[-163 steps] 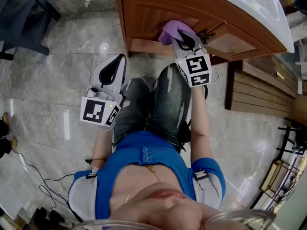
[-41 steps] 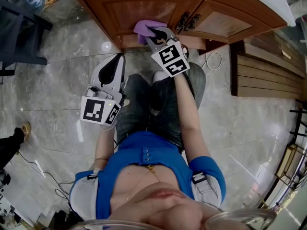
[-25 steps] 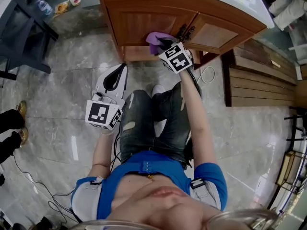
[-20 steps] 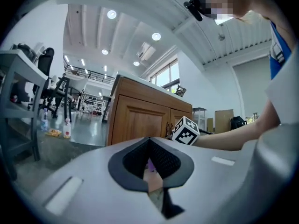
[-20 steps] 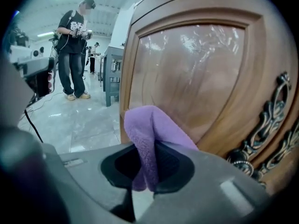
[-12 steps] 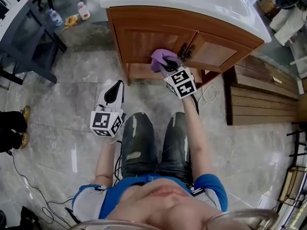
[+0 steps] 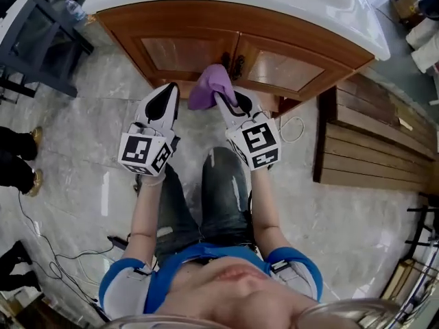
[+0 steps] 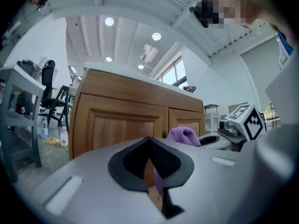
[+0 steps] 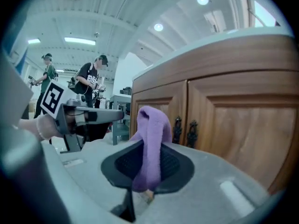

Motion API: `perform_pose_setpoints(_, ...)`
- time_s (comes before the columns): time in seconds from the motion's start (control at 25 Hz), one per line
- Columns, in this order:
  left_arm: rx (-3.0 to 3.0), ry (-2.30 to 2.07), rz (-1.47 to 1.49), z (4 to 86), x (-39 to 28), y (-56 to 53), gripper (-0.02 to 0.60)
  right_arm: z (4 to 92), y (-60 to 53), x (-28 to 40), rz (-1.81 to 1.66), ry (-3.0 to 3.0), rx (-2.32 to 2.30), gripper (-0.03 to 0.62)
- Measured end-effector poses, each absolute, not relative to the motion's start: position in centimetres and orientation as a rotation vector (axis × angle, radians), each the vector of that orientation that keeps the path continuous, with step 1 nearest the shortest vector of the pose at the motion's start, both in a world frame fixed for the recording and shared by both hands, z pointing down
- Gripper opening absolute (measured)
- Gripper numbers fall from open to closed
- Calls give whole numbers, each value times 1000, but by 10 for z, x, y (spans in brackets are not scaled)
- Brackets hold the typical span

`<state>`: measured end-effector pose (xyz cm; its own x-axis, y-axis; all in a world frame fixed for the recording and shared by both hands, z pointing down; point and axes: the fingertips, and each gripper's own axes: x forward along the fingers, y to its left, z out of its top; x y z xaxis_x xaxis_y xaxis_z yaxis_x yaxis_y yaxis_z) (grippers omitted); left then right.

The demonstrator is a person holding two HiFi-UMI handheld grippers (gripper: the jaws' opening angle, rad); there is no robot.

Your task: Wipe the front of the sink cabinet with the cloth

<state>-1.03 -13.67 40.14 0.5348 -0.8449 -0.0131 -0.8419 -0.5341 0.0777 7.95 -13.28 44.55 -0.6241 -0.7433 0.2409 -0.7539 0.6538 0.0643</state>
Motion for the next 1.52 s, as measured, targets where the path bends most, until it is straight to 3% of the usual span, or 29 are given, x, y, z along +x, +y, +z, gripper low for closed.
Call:
perform_pose_setpoints(0.24, 2870, -1465, -115, 310, 44, -162, 0, 383, -118, 127, -51, -2677, 1373, 57)
perform_pose_setpoints(0.56, 2840, -1383, -163, 351, 27, -165, 0, 354, -141, 136, -186, -2528, 1507, 57)
perform_pose_setpoints(0.88, 2880, -1338, -302, 321, 25, -162, 0, 356, -174, 116, -341, -2368, 1539, 57)
perform_pose_setpoints(1.52, 2859, -1288, -258, 351, 24, -171, 0, 351, -188, 113, -450, -2337, 1555, 57)
